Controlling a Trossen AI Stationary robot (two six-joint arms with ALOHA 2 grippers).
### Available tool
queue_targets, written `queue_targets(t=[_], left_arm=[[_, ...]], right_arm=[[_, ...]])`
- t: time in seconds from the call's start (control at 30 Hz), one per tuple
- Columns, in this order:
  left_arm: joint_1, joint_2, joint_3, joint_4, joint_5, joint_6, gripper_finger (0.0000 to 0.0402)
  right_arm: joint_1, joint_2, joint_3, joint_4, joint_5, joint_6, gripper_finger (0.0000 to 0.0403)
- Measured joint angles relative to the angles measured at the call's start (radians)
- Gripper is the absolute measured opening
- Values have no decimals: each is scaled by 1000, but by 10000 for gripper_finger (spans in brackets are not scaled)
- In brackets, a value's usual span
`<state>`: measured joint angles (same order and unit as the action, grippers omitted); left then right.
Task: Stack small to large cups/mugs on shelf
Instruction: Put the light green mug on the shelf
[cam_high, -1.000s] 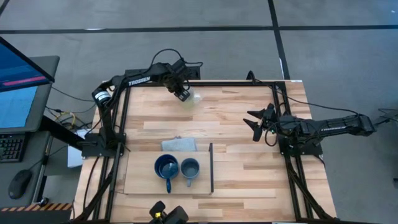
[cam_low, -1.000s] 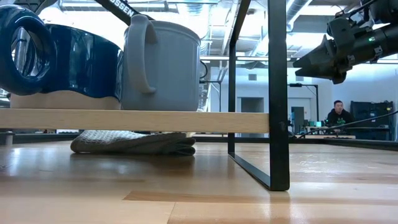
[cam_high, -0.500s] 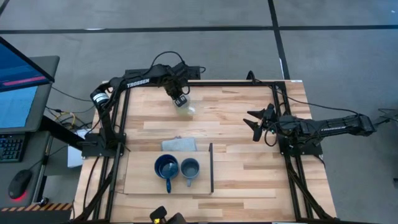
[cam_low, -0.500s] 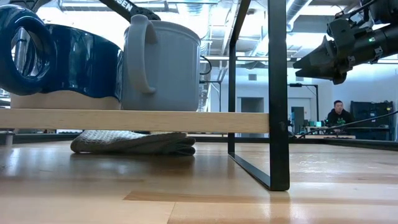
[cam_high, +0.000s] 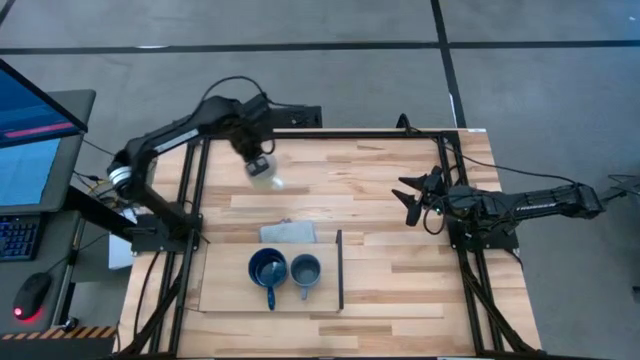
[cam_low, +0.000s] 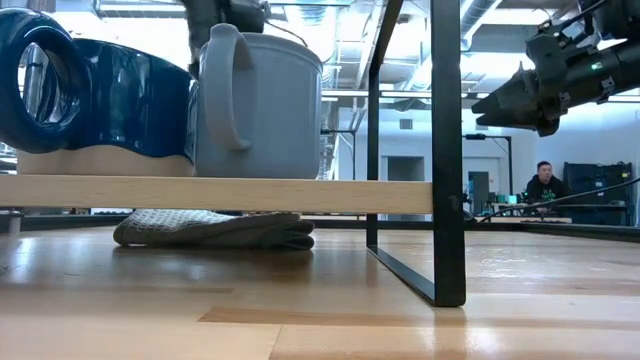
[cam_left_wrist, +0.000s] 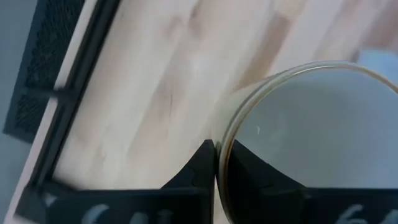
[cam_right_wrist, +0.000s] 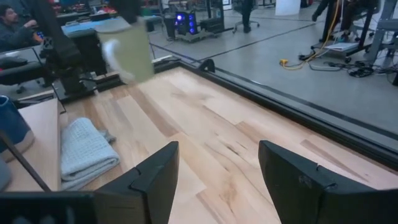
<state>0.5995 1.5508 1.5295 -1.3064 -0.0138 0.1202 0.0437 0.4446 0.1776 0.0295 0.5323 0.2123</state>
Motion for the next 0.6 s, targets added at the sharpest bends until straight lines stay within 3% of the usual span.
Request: queue_targets(t=[0.3,0.47,0.6], left_arm=[[-84,-225,0,-256,-52,11,10],[-191,-360,-53,-264,27,56,10],[-280,-442,-118,-266,33,36,10]], right_arm=[[0,0,0,10,52,40,244],[0,0,0,10,97,85,244],[0,0,0,17,119,103,244]])
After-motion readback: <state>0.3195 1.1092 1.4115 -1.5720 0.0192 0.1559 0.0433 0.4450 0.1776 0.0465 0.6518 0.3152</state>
